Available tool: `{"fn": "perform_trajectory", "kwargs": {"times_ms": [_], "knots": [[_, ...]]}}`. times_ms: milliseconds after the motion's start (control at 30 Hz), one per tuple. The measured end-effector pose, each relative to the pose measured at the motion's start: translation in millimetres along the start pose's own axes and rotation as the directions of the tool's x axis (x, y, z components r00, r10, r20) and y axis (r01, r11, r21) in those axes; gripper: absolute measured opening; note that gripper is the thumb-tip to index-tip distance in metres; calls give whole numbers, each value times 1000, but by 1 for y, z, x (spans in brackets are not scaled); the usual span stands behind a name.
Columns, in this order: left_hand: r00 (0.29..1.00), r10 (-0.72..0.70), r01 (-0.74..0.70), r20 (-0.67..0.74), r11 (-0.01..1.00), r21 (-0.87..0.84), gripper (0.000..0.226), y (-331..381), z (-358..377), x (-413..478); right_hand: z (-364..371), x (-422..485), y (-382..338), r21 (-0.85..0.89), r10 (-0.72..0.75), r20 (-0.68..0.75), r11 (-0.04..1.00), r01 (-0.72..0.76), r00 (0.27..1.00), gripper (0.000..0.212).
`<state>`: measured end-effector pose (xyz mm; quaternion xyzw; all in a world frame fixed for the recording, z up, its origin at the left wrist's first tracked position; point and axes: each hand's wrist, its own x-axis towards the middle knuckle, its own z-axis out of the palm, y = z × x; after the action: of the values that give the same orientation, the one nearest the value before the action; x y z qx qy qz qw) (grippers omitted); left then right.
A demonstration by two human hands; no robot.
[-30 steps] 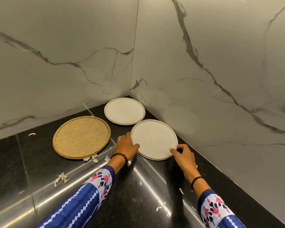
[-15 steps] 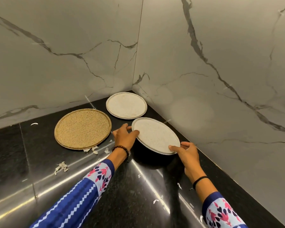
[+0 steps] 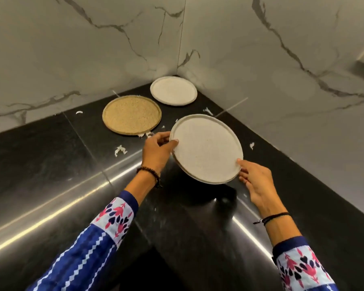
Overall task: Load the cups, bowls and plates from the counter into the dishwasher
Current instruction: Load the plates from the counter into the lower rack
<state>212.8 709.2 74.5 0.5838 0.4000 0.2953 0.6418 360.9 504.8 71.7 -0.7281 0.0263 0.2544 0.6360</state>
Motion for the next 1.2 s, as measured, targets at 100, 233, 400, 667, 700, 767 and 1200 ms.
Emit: {"fn": "perform_trajectory", "kwargs": {"times_ms": [100,233,400,667,700,767,1200], "knots": [[1000,-14,14,4,999,45,21,-20,-22,-40,-14,-53,26,-16,-6,-13,1000,6,1000,15],[998,-29,21,59,992,128,22,-58,-39,-83,-35,-107,67,-92,-12,-101,996,2,995,13],[977,-52,13,205,982,191,22,-83,-42,-123,-64,-161,105,-92,33,-245,994,-57,969,23],[919,0,-84,394,977,197,24,-87,-26,-175,-108,-231,149,37,62,-392,998,-52,918,23],[905,0,-94,426,975,199,24,-88,-24,-182,-115,-240,155,65,68,-415,997,-46,907,22],[882,2,-113,472,972,205,24,-89,-21,-196,-127,-255,166,110,76,-449,993,-29,890,19],[766,-49,-102,640,975,196,25,-105,-28,-360,-208,-408,235,159,73,-647,986,41,759,27]]}}
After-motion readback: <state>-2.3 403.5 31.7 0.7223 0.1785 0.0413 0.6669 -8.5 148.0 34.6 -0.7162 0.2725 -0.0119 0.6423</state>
